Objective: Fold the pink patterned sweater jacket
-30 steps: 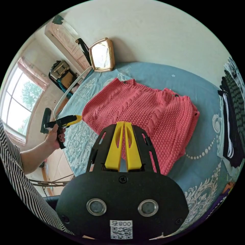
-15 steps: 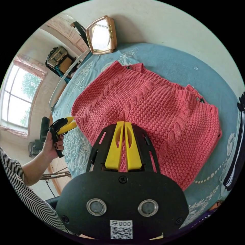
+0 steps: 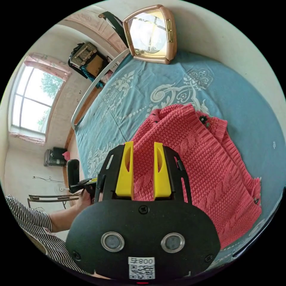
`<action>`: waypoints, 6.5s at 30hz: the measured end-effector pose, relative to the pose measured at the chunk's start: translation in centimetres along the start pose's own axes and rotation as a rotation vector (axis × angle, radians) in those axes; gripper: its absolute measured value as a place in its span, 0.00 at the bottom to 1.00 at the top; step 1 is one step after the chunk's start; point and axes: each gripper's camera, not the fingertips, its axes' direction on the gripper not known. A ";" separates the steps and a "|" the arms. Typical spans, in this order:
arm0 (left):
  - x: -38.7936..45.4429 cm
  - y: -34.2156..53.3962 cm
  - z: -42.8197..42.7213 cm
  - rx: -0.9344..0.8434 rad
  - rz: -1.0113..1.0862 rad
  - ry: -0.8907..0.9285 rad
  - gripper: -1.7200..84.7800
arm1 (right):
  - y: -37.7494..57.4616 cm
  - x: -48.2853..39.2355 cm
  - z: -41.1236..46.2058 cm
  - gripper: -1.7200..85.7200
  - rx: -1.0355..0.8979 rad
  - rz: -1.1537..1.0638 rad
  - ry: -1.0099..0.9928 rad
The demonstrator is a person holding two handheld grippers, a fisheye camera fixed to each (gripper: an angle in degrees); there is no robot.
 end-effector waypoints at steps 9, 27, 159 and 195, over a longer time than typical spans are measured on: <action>2.4 1.5 2.0 -0.025 0.092 -0.104 0.13 | -5.6 -2.2 6.1 0.16 -0.140 0.090 0.130; 11.1 7.7 6.5 -0.035 0.329 -0.252 0.10 | -1.5 3.7 4.5 0.09 -0.057 0.110 0.074; 24.5 6.7 18.7 -0.286 0.493 0.032 0.12 | 57.1 18.6 -2.5 0.03 0.277 0.362 -0.214; 21.1 8.1 27.7 -0.720 0.191 0.302 0.23 | 76.3 34.3 -0.7 0.12 0.408 0.748 -0.758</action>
